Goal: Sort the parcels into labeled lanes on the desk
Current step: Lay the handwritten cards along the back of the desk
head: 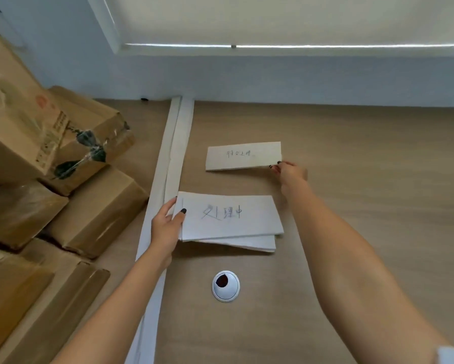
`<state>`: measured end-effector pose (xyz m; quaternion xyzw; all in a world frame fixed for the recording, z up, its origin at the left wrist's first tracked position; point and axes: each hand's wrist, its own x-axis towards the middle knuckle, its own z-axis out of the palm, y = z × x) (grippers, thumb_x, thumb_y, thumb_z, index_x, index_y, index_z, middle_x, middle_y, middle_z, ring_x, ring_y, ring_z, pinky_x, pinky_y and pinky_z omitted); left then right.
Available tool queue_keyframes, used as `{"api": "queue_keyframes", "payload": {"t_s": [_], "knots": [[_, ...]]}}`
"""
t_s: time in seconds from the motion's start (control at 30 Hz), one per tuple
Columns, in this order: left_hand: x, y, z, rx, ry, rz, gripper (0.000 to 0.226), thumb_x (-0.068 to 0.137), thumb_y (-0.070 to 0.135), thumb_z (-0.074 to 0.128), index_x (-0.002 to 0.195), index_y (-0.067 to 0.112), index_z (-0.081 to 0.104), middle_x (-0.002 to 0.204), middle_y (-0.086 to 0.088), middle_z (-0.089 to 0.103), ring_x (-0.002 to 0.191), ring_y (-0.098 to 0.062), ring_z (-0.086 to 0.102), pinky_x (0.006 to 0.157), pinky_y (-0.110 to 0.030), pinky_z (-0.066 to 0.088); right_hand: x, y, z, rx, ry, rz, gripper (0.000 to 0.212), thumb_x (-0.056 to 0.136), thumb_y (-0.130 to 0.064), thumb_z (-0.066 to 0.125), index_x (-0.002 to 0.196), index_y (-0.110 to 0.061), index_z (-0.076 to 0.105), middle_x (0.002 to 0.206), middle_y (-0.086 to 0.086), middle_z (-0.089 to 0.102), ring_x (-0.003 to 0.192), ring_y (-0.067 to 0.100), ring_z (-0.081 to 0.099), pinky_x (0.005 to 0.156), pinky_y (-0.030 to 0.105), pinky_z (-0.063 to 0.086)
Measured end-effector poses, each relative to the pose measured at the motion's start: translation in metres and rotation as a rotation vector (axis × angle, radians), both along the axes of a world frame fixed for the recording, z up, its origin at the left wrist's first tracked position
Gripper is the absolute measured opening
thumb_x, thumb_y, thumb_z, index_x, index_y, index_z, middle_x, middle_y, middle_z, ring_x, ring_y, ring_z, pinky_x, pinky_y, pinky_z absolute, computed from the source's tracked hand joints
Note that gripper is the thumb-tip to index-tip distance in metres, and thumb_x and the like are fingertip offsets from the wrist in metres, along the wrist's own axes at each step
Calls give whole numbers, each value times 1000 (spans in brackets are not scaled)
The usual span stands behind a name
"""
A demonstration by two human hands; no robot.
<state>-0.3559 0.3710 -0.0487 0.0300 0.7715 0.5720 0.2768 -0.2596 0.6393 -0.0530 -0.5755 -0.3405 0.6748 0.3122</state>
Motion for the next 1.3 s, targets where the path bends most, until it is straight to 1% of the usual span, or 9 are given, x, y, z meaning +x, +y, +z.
{"api": "queue_keyframes", "payload": {"t_s": [0.2,0.37,0.53,0.67,0.73,0.87,1.13,1.23,1.3], "knots": [[-10,29,4,5,3,37,40,94,15,54,132,25,49,121,-4,59,98,-18,60,63,-22,51,-8,7,3,32,18,68,34,85,16,48,117,8,58,99,16,62,73,17,61,80,26,56],[6,39,31,-3,49,-6,42,94,15,53,134,23,46,132,-5,55,113,-23,57,82,-32,53,17,3,32,93,-92,203,53,89,10,47,140,-5,40,121,22,57,103,29,63,89,31,53],[32,26,70,28,47,-28,42,94,12,53,135,20,47,133,-8,55,115,-26,57,93,-41,52,88,-23,71,197,-321,459,34,90,-11,57,124,-11,55,119,12,63,90,18,56,86,35,50],[64,4,97,41,37,-25,43,94,11,53,135,17,46,136,-10,52,119,-28,54,98,-45,48,154,-68,105,21,-364,729,29,87,-33,62,108,-14,58,95,3,59,75,18,61,69,30,51],[87,-8,107,60,20,-20,42,94,12,51,136,17,46,133,-8,54,110,-24,58,92,-39,51,182,-92,118,-31,-286,732,26,85,-29,66,107,-15,60,83,0,53,65,16,58,59,26,51],[134,-27,114,84,-55,-52,40,97,17,47,137,18,44,123,-11,59,93,-22,57,61,-29,49,229,-123,130,49,-237,660,20,82,-18,71,99,-11,64,78,2,56,58,13,51,49,19,45],[182,-16,111,75,-173,-167,49,88,11,57,134,25,47,88,3,62,69,-13,57,57,-27,48,282,-108,122,-82,-209,604,14,85,-16,66,96,-8,59,78,3,51,62,17,53,42,22,43],[189,5,104,94,-197,-123,50,89,10,55,136,22,45,88,2,62,68,-13,56,55,-26,47,283,-87,112,-27,-183,567,22,85,-13,66,104,-4,60,79,4,55,65,18,55,51,25,46],[190,20,96,116,-224,-86,48,91,8,50,137,19,45,98,-4,62,71,-15,56,56,-28,47,280,-73,103,60,-216,486,23,80,-15,72,97,-5,58,84,8,60,66,19,56,56,26,48]]}}
